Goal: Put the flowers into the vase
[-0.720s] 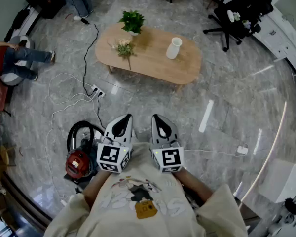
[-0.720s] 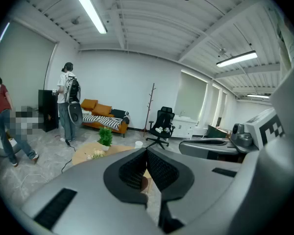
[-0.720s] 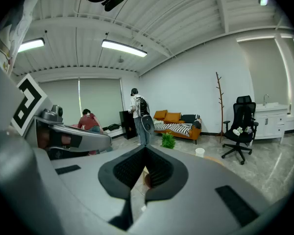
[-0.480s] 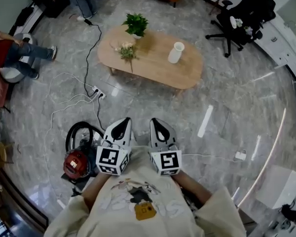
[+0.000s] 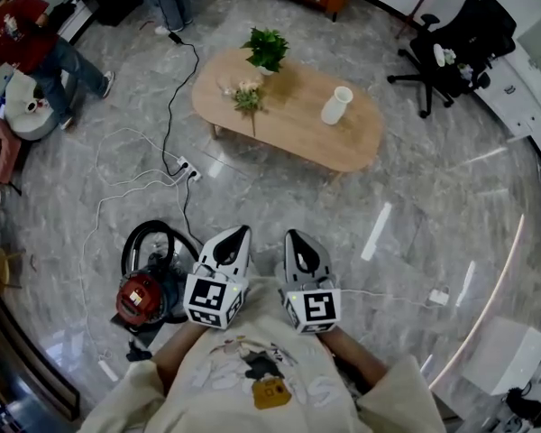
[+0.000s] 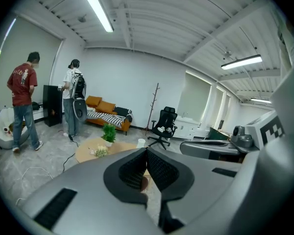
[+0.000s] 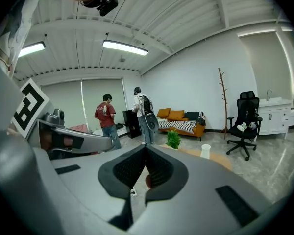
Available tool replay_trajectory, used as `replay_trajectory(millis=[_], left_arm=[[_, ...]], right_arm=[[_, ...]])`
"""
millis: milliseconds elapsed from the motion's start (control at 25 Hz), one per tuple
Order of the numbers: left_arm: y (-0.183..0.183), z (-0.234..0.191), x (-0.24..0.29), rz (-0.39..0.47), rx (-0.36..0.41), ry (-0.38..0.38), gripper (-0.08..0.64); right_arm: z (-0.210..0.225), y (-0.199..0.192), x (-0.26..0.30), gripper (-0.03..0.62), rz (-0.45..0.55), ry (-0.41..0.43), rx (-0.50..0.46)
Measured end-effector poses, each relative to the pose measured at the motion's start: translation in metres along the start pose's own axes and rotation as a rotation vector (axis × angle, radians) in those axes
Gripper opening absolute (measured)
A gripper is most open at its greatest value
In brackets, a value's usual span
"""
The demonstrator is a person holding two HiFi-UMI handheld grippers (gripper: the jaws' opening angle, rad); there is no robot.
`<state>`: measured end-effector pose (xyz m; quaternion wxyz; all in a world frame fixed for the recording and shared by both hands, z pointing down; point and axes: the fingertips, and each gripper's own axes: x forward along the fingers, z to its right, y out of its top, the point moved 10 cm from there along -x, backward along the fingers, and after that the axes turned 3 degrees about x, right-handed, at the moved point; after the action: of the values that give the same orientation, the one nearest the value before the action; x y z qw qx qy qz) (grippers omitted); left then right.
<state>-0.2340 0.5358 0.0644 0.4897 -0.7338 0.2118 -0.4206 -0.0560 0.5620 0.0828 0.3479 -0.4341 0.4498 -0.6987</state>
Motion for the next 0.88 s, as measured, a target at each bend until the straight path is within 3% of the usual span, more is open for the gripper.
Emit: replay_trajectory(millis=[880], left_arm=[[-0.015,-0.11,-0.045,0.018,-0.04,-0.015,0.009]], right_arm=[[-0.091,-0.017,0.058,0.005,-0.036,-0.03,-0.034]])
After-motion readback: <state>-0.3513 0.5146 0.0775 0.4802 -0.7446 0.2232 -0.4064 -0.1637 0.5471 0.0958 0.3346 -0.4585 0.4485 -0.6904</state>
